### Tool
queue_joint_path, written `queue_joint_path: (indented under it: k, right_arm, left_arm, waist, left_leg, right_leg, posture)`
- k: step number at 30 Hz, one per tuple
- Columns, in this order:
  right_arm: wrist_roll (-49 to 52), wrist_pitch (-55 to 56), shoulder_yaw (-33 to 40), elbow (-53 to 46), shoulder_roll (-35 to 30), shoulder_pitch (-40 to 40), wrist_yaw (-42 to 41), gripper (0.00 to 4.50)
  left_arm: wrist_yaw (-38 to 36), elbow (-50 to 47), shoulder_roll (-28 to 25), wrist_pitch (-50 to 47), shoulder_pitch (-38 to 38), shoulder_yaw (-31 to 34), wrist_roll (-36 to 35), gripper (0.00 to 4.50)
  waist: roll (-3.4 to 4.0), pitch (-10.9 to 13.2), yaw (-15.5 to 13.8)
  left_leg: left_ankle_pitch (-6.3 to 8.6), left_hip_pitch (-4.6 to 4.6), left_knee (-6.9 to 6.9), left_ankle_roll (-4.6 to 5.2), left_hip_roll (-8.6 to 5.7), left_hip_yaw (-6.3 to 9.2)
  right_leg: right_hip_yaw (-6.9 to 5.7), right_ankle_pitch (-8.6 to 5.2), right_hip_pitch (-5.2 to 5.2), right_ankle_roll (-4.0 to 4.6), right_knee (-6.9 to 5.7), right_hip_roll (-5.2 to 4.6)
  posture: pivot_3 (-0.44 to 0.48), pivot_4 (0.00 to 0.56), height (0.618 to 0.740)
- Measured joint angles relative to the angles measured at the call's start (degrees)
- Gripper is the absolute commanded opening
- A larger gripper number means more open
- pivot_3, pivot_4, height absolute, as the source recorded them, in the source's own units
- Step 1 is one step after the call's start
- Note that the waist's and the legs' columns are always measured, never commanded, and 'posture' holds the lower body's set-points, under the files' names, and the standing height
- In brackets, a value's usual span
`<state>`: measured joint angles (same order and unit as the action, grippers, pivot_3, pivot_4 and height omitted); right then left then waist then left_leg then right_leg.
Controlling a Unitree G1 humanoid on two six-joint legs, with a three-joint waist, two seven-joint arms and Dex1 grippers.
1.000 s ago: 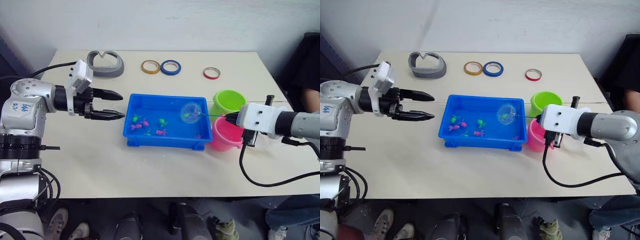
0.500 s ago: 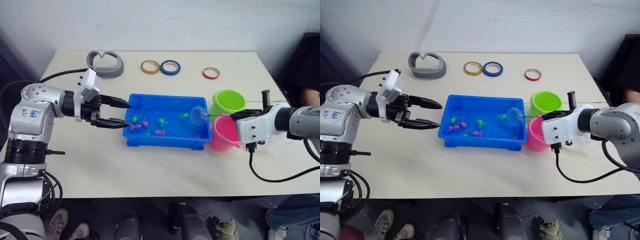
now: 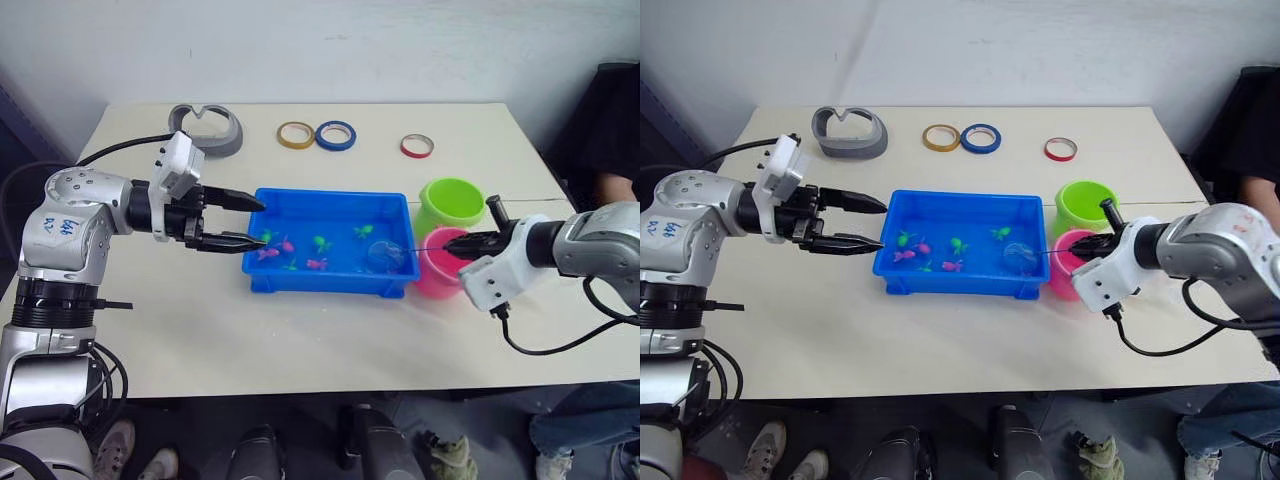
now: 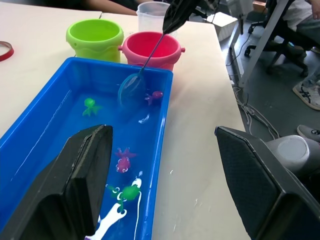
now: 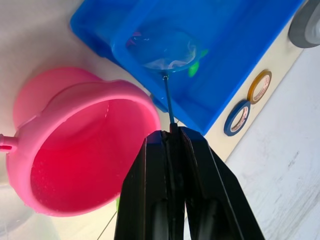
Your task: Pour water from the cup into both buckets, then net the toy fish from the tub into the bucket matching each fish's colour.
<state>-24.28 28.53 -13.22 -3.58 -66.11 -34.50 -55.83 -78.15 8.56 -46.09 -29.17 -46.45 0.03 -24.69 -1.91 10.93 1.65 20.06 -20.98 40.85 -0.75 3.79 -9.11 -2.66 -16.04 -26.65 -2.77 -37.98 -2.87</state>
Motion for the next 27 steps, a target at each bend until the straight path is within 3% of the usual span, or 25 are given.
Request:
queue_joint_path:
  k: [5, 10, 21, 23, 25, 27]
  right_arm:
    - [-1.7, 3.4, -0.7, 1.9, 0.0, -1.2, 0.3, 0.00]
    - [2.3, 3.4, -1.5, 1.8, -0.3, -1.2, -4.4, 0.00]
    - [14.9, -12.7, 0.1, -3.1, -0.7, 0.3, -14.5, 0.00]
    - [16.4, -17.1, 0.6, -4.0, -0.4, 0.6, -15.2, 0.00]
    - [22.2, -36.9, 2.5, -6.2, 3.2, 1.5, -15.6, 0.00]
    - [24.7, -46.0, 3.1, -7.7, 4.7, 2.6, -14.7, 0.00]
  left_arm:
    - [0.7, -1.2, 0.0, -0.4, 0.3, 0.2, -0.7, 3.60]
    - [1.4, -1.9, -0.2, -1.0, 1.8, 1.3, -0.9, 3.60]
    - [2.4, -3.4, -0.2, -1.5, 2.2, 1.6, -1.5, 3.60]
    - [2.4, -3.4, -0.2, -1.5, 2.2, 1.6, -1.5, 3.60]
    - [2.7, -3.4, -0.2, -1.4, 2.2, 1.6, -1.6, 3.60]
    - [3.0, -3.3, -0.2, -1.3, 2.2, 1.6, -1.6, 3.60]
  waist:
    - [0.03, 0.0, 0.0]
    - [0.03, 0.0, 0.0]
    - [0.03, 0.0, -0.1]
    - [0.03, 0.0, -0.1]
    - [0.03, 0.0, -0.1]
    - [0.03, 0.0, -0.1]
  left_leg:
    - [0.00, 0.00, 0.10, 0.00, 0.00, 0.01]
    - [0.00, 0.01, 0.13, 0.01, 0.01, 0.06]
    - [0.00, 0.00, 0.15, 0.01, 0.01, 0.58]
    - [0.00, 0.00, 0.14, 0.01, 0.01, 0.59]
    - [0.01, -0.04, 0.14, 0.02, 0.01, 0.65]
    - [0.01, -0.09, 0.13, 0.02, 0.01, 0.68]
  right_leg:
    - [0.04, 0.01, 0.03, 0.02, -0.03, 0.03]
    - [0.05, 0.01, 0.07, 0.02, -0.03, 0.01]
    - [0.05, 0.05, 0.10, 0.09, -0.03, -0.01]
    - [0.05, 0.05, 0.10, 0.09, -0.02, 0.00]
    - [0.06, 0.06, 0.08, 0.11, -0.02, -0.01]
    - [0.06, 0.06, 0.06, 0.11, -0.01, -0.01]
  posture:
    - [0.000, 0.150, 0.727]
    - [0.000, 0.150, 0.727]
    - [0.000, 0.150, 0.727]
    - [0.000, 0.150, 0.727]
    - [0.000, 0.150, 0.727]
    - [0.000, 0.150, 0.727]
